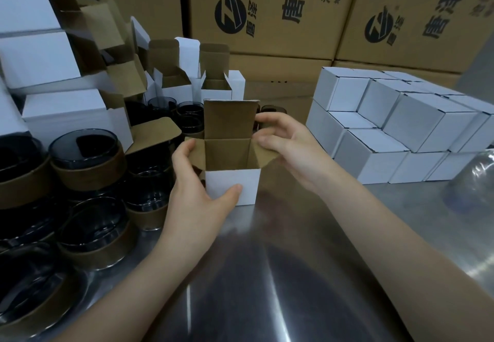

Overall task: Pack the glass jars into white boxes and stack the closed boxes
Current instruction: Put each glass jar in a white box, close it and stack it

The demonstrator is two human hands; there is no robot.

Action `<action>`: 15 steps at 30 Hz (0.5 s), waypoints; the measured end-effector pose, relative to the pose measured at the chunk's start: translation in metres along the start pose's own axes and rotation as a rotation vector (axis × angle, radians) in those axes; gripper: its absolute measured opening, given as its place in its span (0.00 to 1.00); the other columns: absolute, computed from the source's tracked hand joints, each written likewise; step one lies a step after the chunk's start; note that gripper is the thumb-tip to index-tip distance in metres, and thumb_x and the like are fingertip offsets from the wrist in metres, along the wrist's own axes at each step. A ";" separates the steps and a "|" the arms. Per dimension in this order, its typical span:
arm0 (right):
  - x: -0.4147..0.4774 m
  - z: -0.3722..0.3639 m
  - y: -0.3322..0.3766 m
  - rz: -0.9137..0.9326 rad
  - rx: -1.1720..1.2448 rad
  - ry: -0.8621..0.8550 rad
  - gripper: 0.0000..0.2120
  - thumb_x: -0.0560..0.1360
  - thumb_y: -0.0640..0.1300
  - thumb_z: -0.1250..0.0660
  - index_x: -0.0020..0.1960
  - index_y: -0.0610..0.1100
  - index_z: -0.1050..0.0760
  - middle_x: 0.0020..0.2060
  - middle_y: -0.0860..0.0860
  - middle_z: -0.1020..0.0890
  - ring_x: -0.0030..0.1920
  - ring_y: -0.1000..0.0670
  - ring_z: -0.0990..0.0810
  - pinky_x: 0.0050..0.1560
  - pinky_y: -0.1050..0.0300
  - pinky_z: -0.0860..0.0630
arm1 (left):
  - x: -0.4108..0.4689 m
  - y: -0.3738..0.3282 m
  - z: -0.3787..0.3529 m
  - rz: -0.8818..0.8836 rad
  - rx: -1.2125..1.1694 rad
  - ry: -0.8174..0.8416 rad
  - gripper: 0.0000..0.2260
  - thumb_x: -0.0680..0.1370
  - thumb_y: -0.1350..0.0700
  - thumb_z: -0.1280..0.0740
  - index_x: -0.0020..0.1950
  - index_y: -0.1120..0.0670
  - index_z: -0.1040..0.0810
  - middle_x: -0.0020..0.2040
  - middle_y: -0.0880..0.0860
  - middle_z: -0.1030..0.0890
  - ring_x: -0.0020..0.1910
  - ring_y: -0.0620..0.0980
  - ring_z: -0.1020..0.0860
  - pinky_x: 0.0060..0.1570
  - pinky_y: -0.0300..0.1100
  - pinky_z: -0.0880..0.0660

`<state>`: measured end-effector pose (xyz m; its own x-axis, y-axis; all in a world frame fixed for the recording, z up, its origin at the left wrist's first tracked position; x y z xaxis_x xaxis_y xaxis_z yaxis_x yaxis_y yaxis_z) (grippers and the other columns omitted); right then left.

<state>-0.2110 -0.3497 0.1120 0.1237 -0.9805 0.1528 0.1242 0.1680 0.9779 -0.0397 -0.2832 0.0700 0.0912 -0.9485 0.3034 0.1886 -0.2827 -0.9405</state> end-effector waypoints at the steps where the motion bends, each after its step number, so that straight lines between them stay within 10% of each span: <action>1: 0.001 0.001 -0.003 -0.022 0.043 0.030 0.17 0.78 0.33 0.35 0.64 0.45 0.26 0.49 0.44 0.18 0.47 0.50 0.19 0.47 0.56 0.22 | 0.000 0.002 0.000 0.009 -0.007 0.002 0.38 0.71 0.61 0.25 0.72 0.42 0.44 0.60 0.43 0.24 0.57 0.42 0.22 0.61 0.50 0.24; 9: 0.003 -0.002 -0.021 -0.182 0.239 0.181 0.15 0.80 0.37 0.36 0.66 0.43 0.27 0.60 0.38 0.22 0.54 0.46 0.18 0.50 0.48 0.18 | 0.001 0.011 -0.002 0.016 0.074 0.015 0.39 0.74 0.62 0.28 0.73 0.39 0.49 0.60 0.43 0.24 0.55 0.37 0.23 0.54 0.34 0.28; 15: -0.002 0.013 0.009 0.150 -0.266 -0.255 0.14 0.73 0.42 0.26 0.56 0.48 0.26 0.44 0.45 0.23 0.40 0.51 0.26 0.39 0.61 0.27 | 0.001 0.007 -0.002 -0.028 0.183 -0.002 0.36 0.76 0.61 0.31 0.74 0.42 0.48 0.64 0.45 0.26 0.57 0.39 0.25 0.53 0.31 0.32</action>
<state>-0.2226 -0.3478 0.1226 -0.0843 -0.9314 0.3542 0.3783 0.2989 0.8761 -0.0407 -0.2860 0.0636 0.0854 -0.9402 0.3299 0.3655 -0.2785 -0.8882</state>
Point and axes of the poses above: each hand's wrist, its own x-axis towards the middle knuckle, its own z-axis out of the back of the hand, y = z × x, the point moved 6 cm from there along x, towards the middle knuckle
